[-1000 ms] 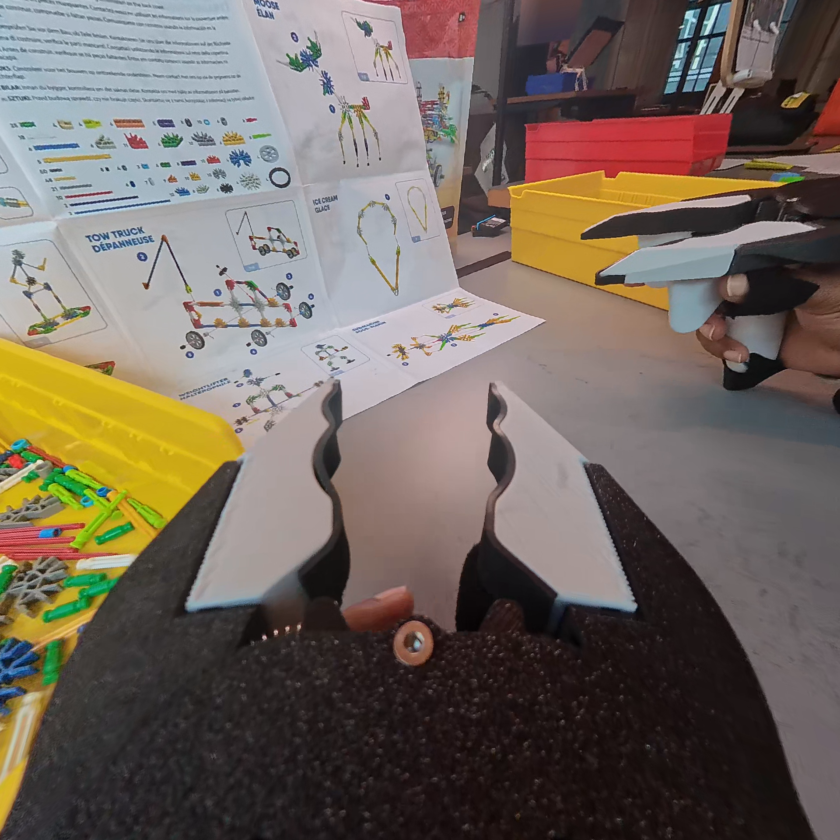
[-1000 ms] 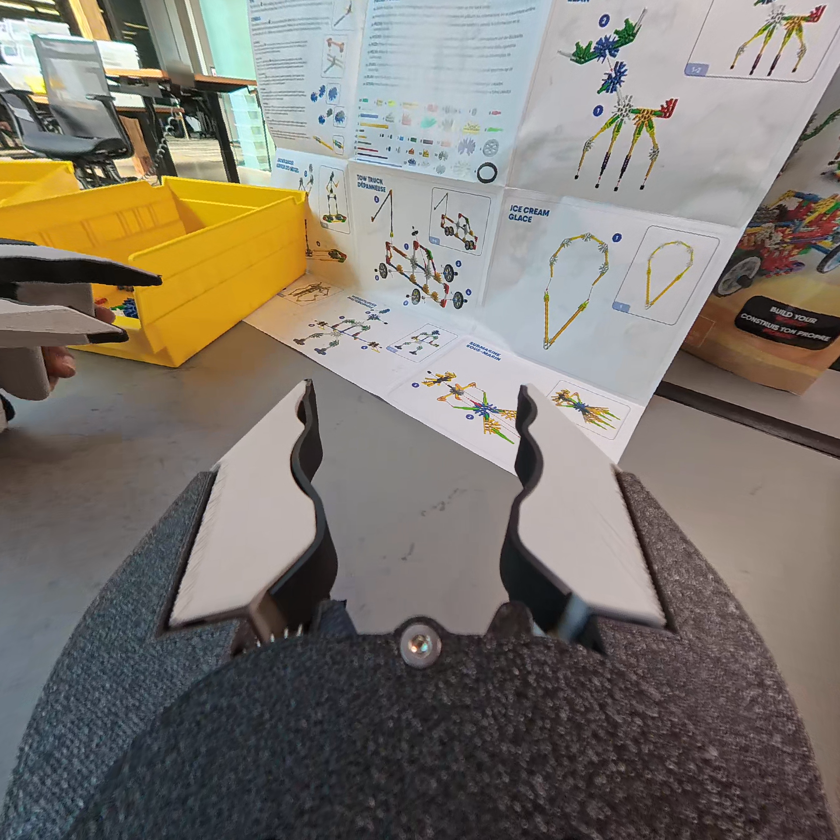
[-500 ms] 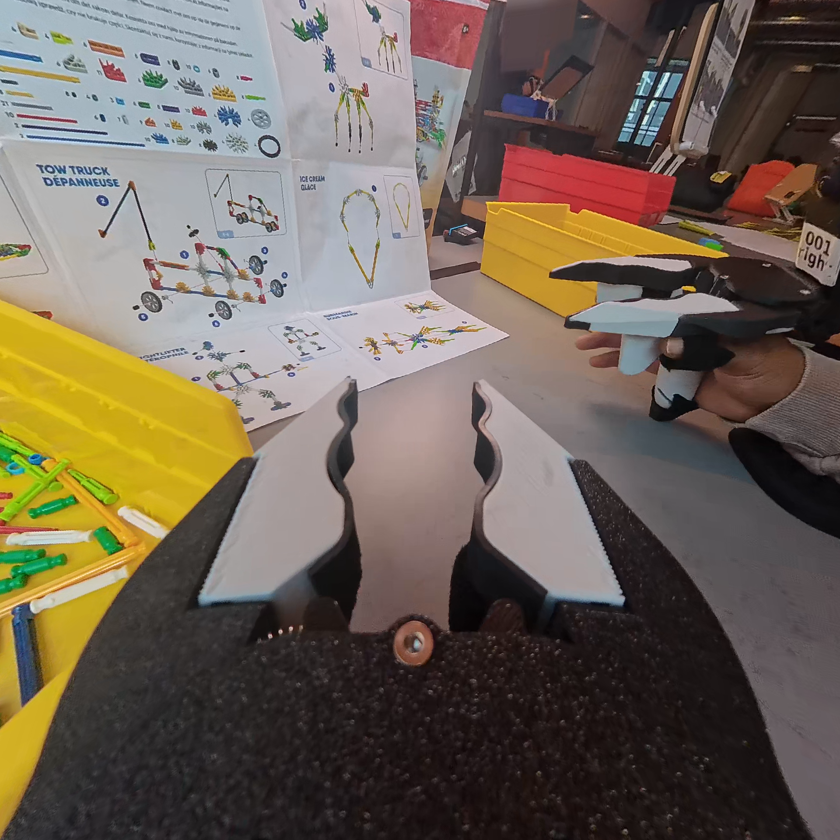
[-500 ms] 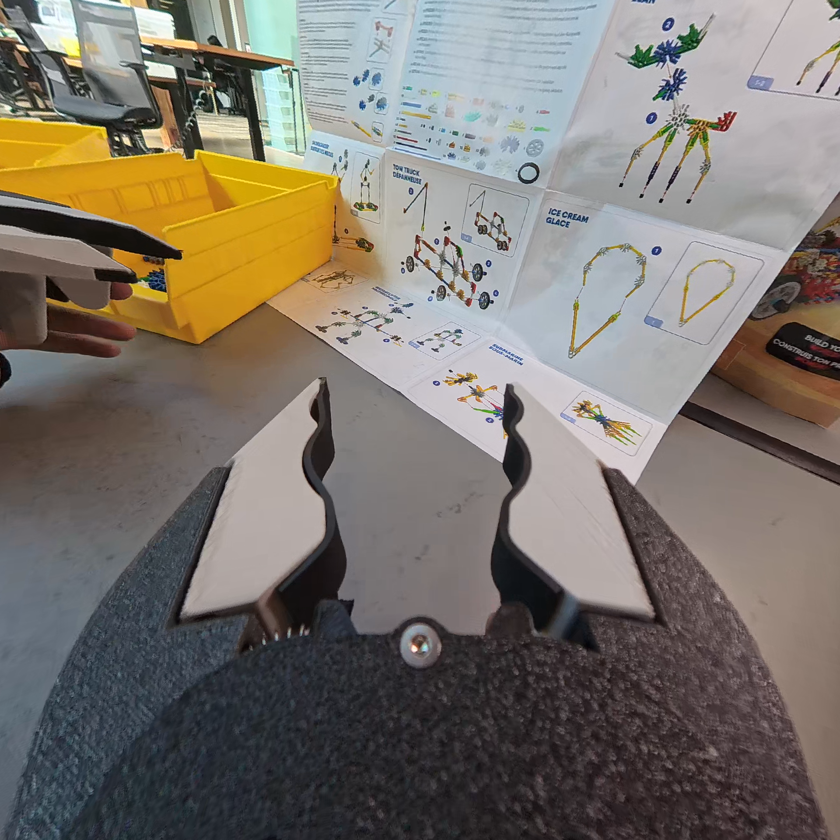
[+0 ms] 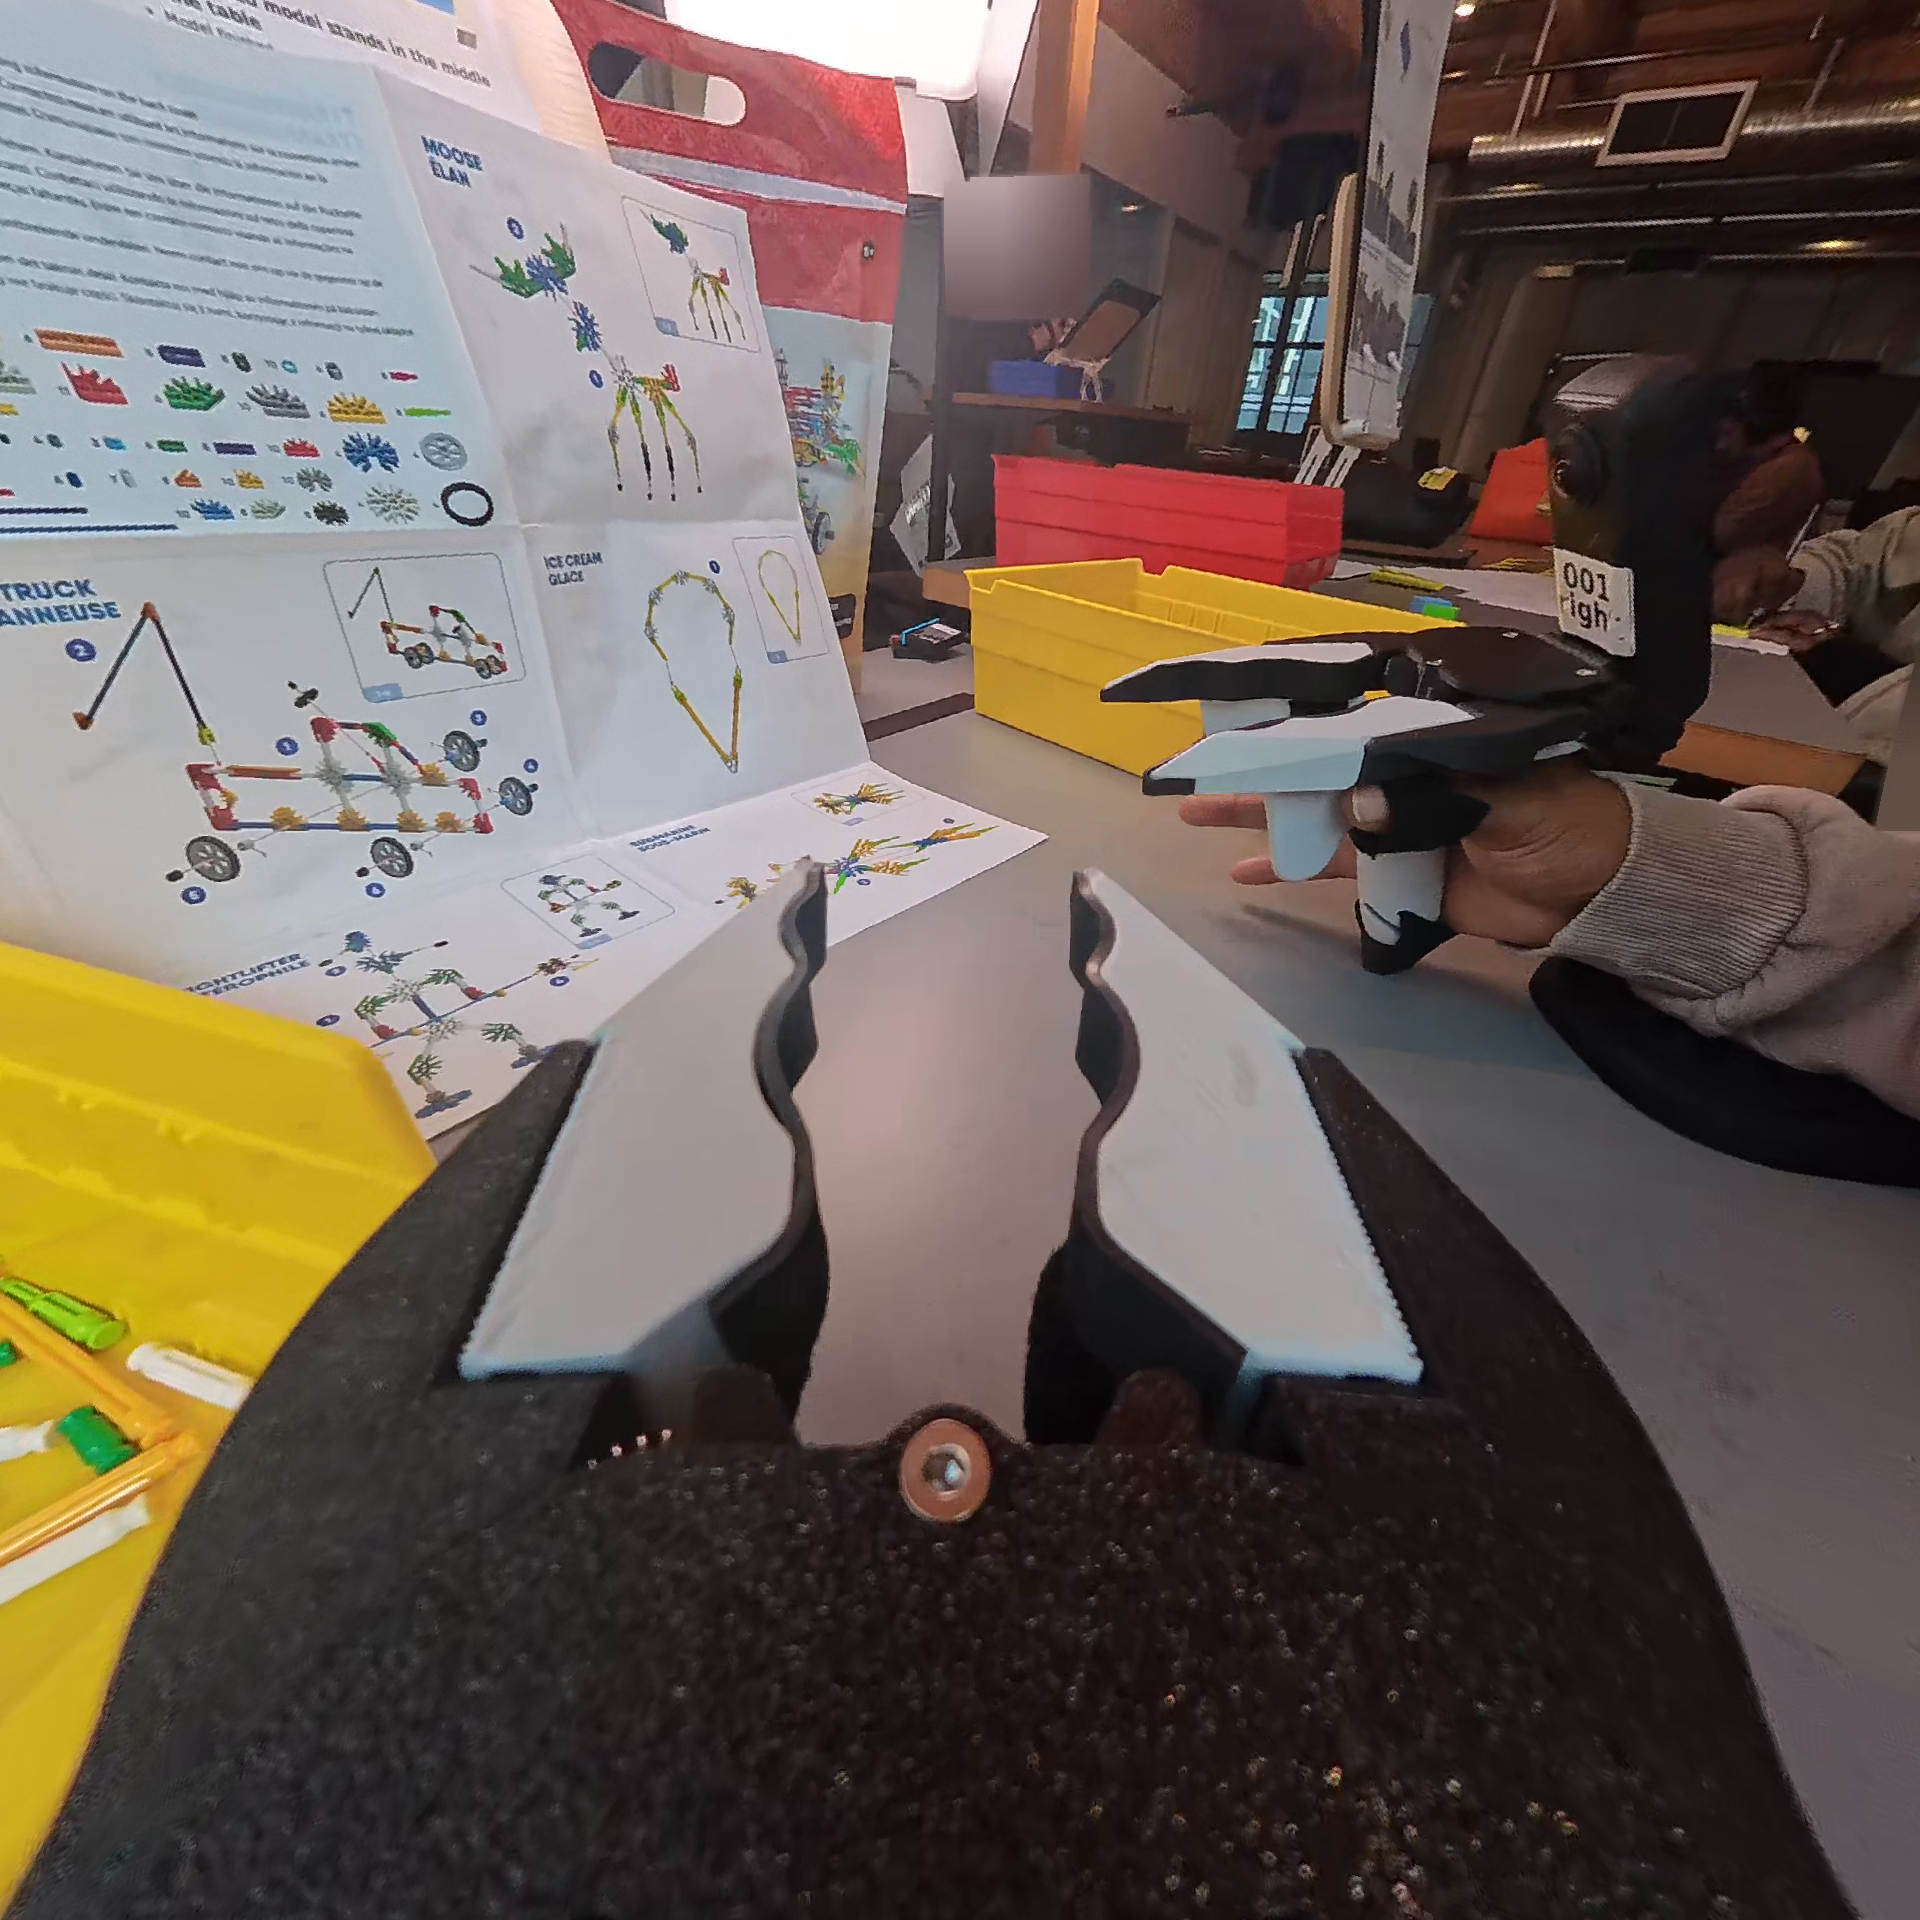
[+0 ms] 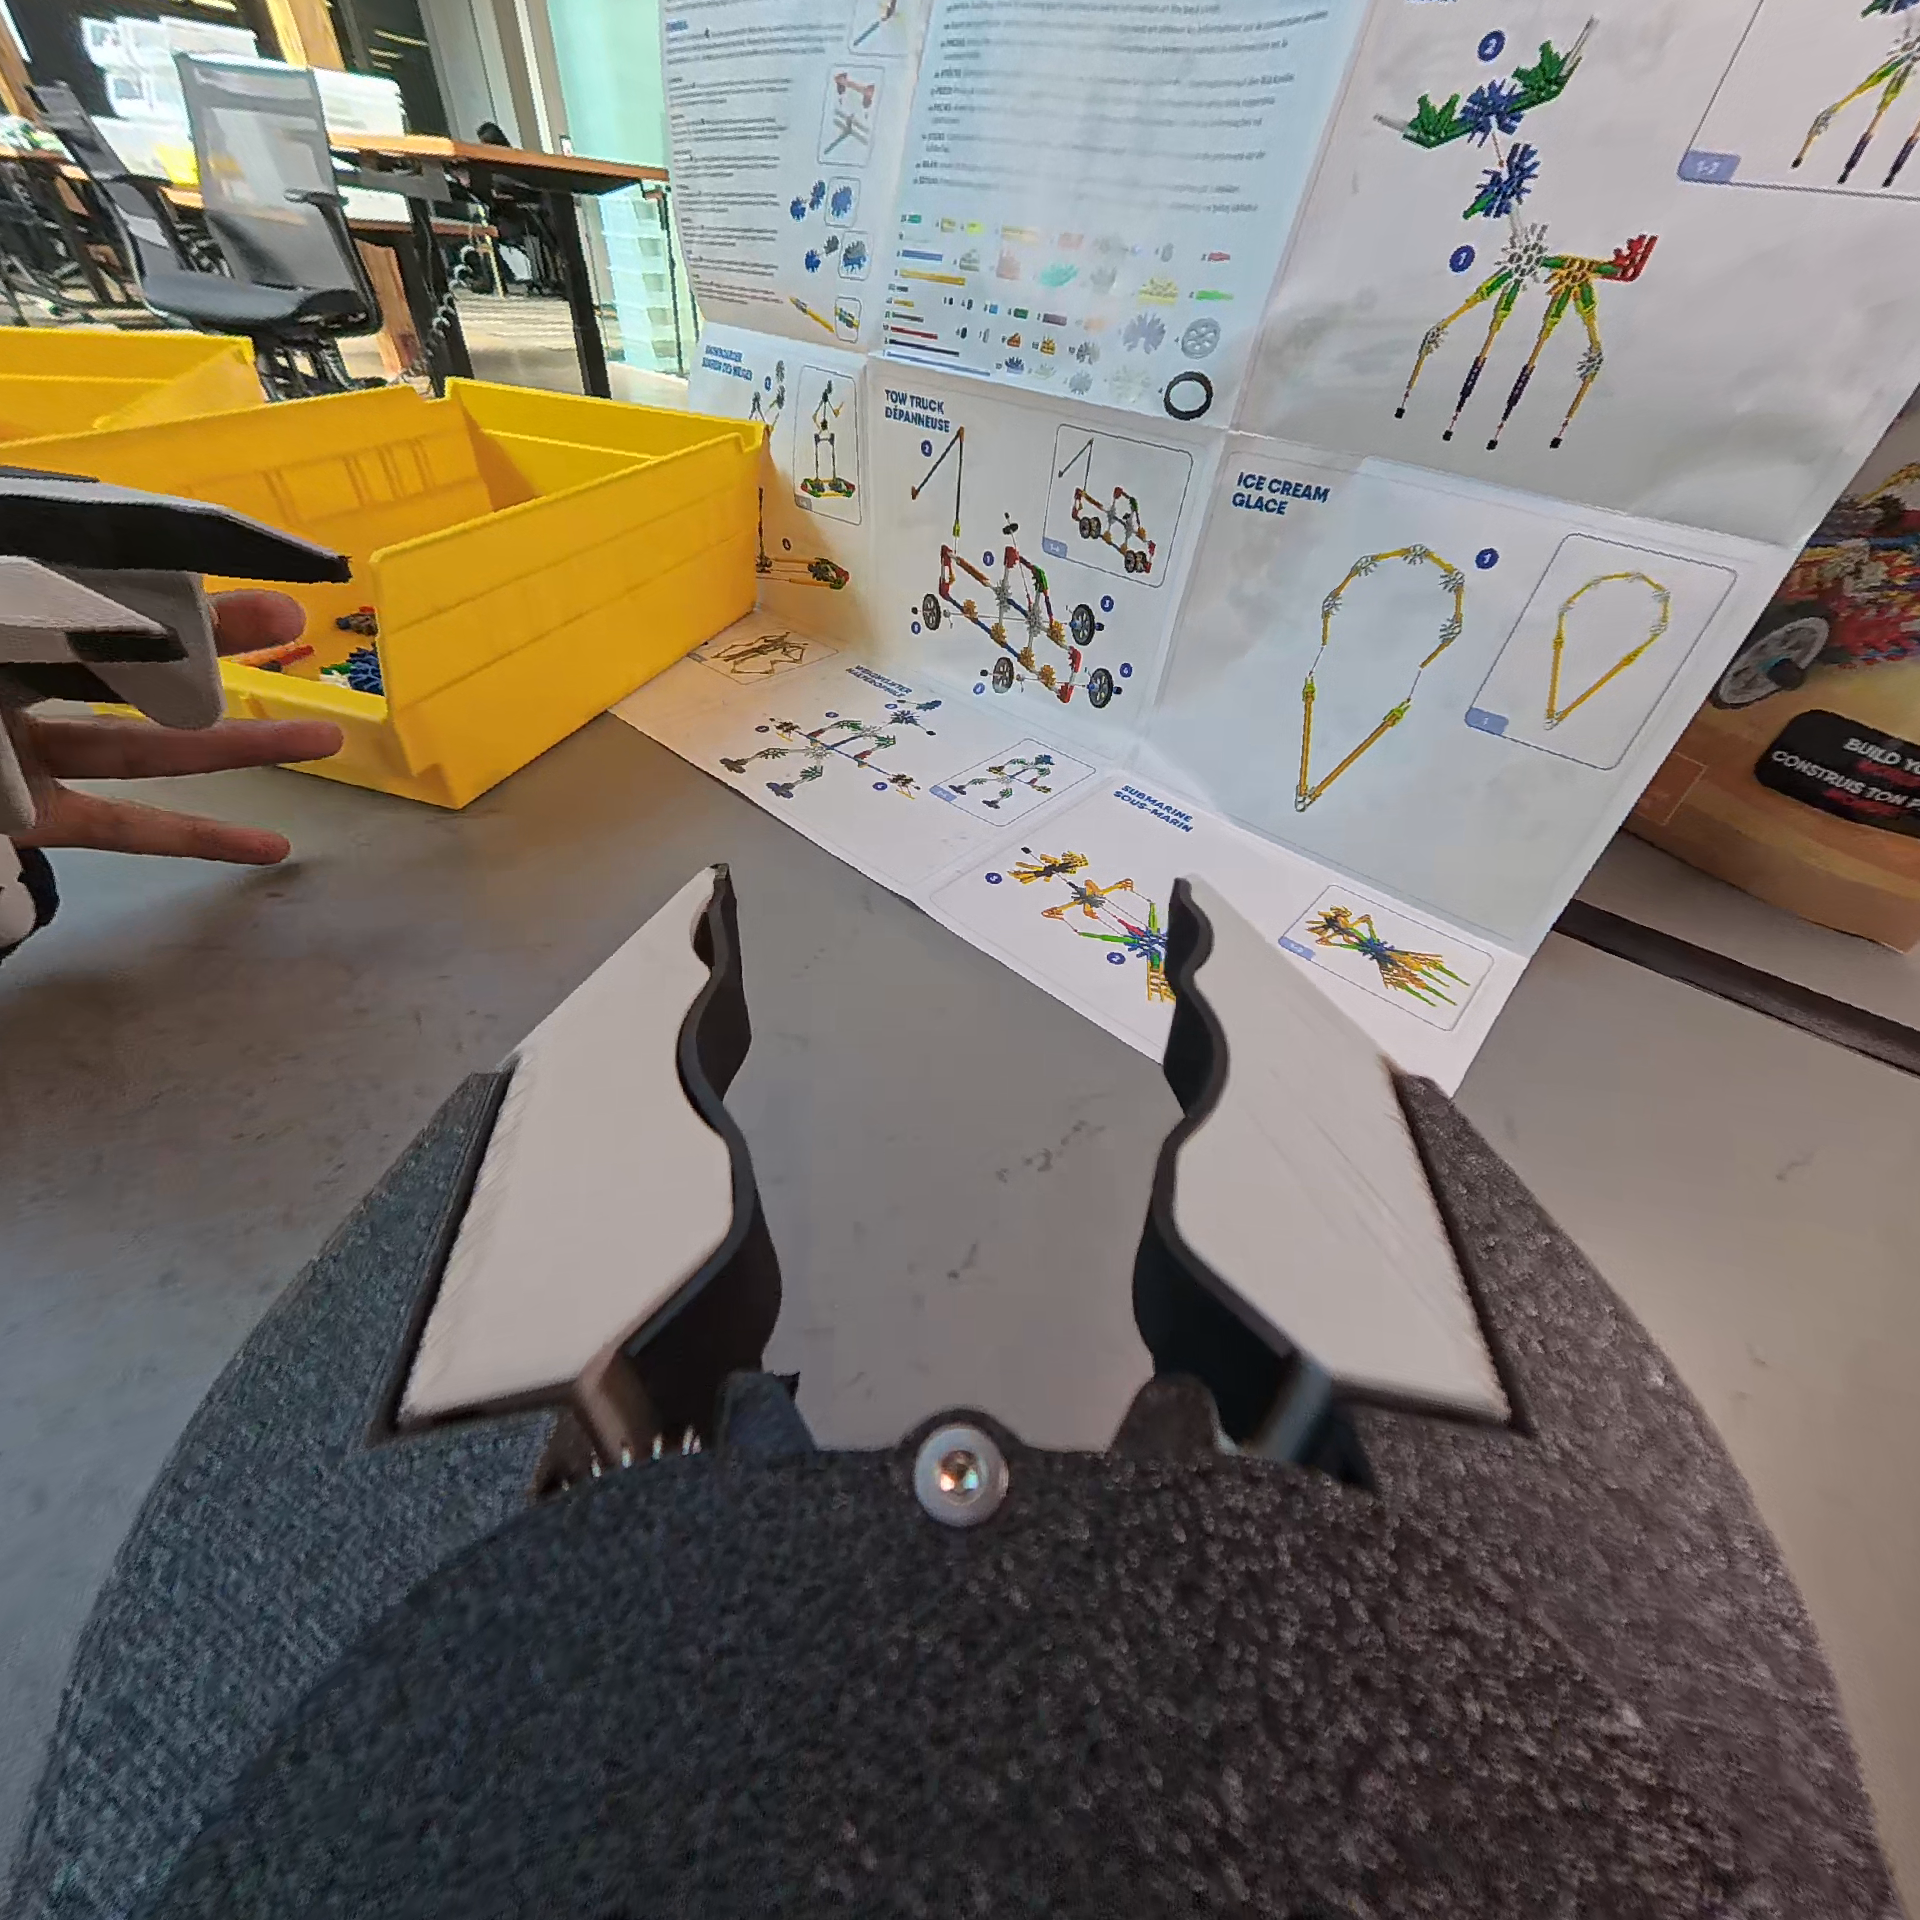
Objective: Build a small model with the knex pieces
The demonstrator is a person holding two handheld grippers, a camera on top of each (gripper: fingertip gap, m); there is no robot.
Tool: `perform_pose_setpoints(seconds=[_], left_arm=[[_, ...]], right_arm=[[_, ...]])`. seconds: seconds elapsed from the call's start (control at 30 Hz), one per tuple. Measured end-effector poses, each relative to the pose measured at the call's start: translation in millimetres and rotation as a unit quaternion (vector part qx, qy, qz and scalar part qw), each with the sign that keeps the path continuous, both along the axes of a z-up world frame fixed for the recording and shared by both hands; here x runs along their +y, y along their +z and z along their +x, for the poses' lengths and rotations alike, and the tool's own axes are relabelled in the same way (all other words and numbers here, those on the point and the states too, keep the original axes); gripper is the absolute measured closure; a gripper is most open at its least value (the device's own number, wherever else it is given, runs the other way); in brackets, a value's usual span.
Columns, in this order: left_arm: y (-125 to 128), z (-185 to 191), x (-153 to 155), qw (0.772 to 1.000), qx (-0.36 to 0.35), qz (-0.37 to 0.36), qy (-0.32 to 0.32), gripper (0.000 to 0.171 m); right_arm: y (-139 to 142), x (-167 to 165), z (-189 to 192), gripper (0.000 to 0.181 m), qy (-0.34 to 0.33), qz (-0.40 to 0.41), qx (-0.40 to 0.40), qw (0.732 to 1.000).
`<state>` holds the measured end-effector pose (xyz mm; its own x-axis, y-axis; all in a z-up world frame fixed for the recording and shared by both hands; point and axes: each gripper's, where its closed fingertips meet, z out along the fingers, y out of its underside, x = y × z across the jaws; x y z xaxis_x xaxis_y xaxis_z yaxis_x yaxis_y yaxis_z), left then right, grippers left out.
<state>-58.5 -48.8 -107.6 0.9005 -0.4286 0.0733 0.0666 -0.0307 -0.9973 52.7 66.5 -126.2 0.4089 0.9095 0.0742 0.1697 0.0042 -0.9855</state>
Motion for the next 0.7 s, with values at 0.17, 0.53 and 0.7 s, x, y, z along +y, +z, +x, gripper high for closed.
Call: perform_pose_setpoints(seconds=[0.17,0.53,0.7], left_arm=[[-4.8,-0.3,4.4,1.0,-0.006,-0.02,0.003,0.086],[-15.5,-3.5,7.9,0.996,0.072,-0.028,0.044,0.072],[-19.7,-2.8,8.6,0.997,0.043,-0.045,0.033,0.078]], right_arm=[[-0.8,2.9,1.4,0.093,-0.007,-0.006,-0.001,1.0],[-5.7,3.1,2.8,0.09,-0.014,-0.003,-0.021,1.0],[-8.0,3.3,3.2,0.094,-0.016,-0.002,-0.03,0.999]])
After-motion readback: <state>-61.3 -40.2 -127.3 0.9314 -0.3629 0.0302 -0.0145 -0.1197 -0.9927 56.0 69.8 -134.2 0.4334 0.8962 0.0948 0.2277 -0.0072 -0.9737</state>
